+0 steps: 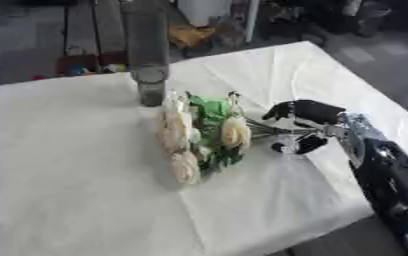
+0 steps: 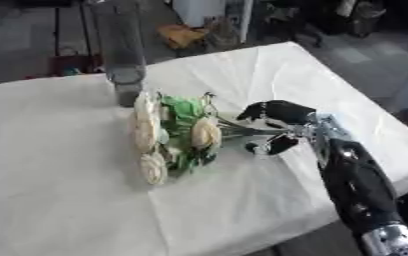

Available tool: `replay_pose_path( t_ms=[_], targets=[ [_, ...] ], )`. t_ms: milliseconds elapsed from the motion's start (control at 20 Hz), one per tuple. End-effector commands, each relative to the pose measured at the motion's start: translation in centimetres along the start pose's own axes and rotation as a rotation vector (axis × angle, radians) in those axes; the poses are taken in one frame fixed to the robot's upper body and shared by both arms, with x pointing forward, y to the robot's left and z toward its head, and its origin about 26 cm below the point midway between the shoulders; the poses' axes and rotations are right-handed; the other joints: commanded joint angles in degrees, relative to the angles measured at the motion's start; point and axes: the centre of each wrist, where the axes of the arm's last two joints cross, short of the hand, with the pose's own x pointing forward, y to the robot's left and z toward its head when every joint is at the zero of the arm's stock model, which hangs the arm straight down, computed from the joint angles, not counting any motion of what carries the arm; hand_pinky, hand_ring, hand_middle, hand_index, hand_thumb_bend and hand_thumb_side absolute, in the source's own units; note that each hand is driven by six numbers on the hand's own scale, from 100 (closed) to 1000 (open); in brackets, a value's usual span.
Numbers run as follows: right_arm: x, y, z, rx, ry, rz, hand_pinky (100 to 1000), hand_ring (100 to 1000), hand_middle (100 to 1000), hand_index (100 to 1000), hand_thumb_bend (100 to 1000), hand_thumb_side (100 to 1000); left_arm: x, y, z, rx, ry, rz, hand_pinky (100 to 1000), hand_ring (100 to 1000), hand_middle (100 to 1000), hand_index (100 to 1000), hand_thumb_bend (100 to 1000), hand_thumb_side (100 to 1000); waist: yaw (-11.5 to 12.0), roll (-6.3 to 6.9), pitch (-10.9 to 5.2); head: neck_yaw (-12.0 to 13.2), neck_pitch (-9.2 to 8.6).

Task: Arrange flowers into the vase.

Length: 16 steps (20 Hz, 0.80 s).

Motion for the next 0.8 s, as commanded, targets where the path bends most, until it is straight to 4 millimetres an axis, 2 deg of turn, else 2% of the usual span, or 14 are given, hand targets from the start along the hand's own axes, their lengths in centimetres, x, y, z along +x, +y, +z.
replay_pose_path(
  t_ms=[50,450,800],
  targets=[
    [-0.67,-2.85,0.26,0.009,-0.008,0.094,707,728,791,907,430,446,0.57,0.37,-0.37,-0.002,-0.021,-0.009,592,649,749,810,771,795,-0.1,0.09,-0.61,-0.2,0.29],
    [-0.45,-2.94,0.08,0.027,-0.007,0.123,683,685,740,871,405,428,0.57,0.34,-0.37,-0.002,-0.02,-0.008,592,650,748,810,770,795,-0.1,0.14,-0.64,-0.2,0.29],
    [-0.29,-2.81,-0.05,0.028,0.008,0.138,591,562,569,710,365,391,0.57,0.32,-0.38,-0.002,-0.021,-0.007,592,650,748,810,769,796,-0.1,0.15,-0.64,-0.2,0.34]
  ],
)
